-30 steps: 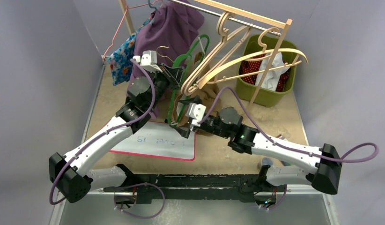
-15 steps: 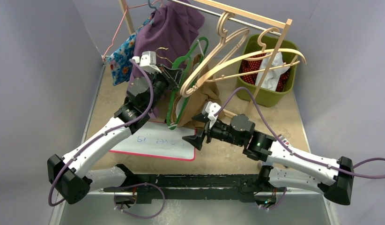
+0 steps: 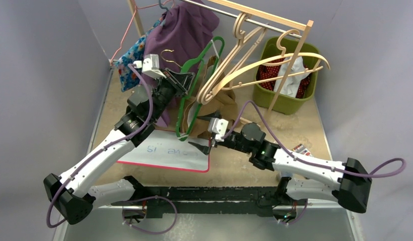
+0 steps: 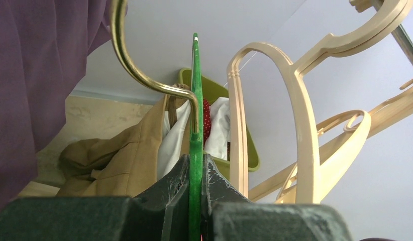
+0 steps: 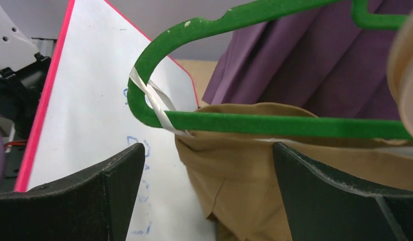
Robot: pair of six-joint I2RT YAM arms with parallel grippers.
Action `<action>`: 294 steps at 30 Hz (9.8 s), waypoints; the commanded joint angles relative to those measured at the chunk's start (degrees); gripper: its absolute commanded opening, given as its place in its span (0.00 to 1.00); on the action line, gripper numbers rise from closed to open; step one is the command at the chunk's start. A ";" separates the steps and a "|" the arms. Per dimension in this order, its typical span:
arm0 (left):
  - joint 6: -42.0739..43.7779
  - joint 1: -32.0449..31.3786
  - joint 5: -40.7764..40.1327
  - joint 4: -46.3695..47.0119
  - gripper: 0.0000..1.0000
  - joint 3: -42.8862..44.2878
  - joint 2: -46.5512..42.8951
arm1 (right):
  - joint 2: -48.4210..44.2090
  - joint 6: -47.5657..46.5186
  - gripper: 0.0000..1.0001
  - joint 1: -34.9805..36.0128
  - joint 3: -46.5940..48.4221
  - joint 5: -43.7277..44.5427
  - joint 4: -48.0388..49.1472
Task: Remove the skirt from the hanger
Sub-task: Remove the skirt from the hanger, then pick up the skirt from the center of the board.
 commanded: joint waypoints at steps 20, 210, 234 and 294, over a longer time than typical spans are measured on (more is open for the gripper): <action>-3.09 0.04 -7.51 21.77 0.00 -2.55 -1.67 | 12.08 3.88 0.15 0.25 7.01 -12.31 8.86; 11.32 2.29 37.34 -38.12 0.00 8.45 -11.60 | -8.40 28.24 0.72 -24.59 7.74 6.10 -22.86; 10.98 2.30 35.82 -37.00 0.00 8.01 -12.52 | -11.35 36.06 0.75 -24.61 7.38 13.57 -26.38; 10.40 2.30 9.52 -42.46 0.00 6.38 -20.12 | -28.99 26.45 0.00 -24.63 28.47 44.30 -51.29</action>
